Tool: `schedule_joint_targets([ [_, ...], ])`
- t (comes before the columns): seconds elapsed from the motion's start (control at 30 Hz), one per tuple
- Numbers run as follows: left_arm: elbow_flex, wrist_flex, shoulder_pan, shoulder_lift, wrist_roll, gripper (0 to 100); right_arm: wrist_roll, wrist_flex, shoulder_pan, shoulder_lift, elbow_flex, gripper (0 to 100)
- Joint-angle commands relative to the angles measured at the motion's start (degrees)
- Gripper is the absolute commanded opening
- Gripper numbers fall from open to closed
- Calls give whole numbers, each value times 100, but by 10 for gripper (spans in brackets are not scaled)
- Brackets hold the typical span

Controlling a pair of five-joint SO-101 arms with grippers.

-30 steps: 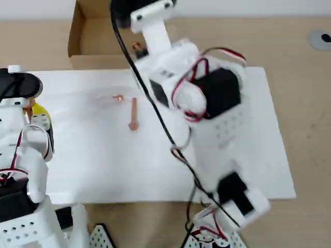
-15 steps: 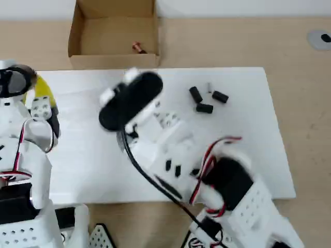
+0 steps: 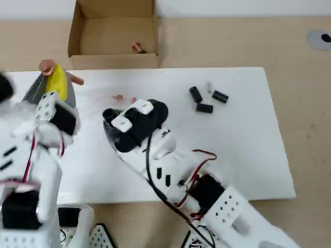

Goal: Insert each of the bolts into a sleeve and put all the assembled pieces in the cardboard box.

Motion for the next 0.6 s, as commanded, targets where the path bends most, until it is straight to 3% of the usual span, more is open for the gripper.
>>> schedule_joint_targets([
  [0.0,70,-114,431,-497,193,6,0,-440,-75,-171,110,9],
  [0.3,-369,1002,1143,-1209,-149,6,0,-686,-13,-171,497,9],
  [0.57,-492,1046,1160,-1209,-791,6,9,-1705,444,-171,1182,9],
])
